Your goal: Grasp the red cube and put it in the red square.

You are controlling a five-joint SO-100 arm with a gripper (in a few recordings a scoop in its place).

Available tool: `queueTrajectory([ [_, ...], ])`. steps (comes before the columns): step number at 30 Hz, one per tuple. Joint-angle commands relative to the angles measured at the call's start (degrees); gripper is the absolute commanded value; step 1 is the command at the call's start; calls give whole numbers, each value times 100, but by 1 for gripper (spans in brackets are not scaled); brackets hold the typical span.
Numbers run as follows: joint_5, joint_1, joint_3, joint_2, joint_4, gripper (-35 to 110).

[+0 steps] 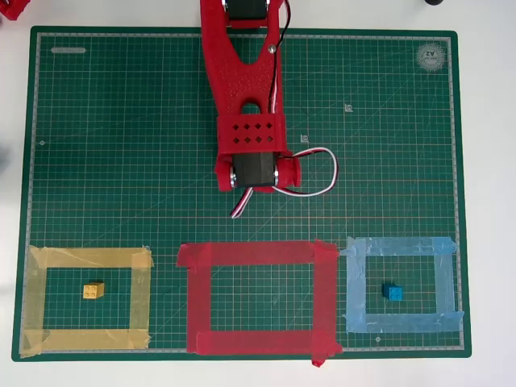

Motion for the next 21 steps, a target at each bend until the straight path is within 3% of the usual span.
queueTrajectory([
  [1, -35, -114, -773, 492, 114, -1],
  [9, -9, -53, -2145, 316, -316, -1],
  [17, 325, 255, -2171, 70, -3146, -1],
  [21, 483, 457, -2461, -281, -4061, -1],
])
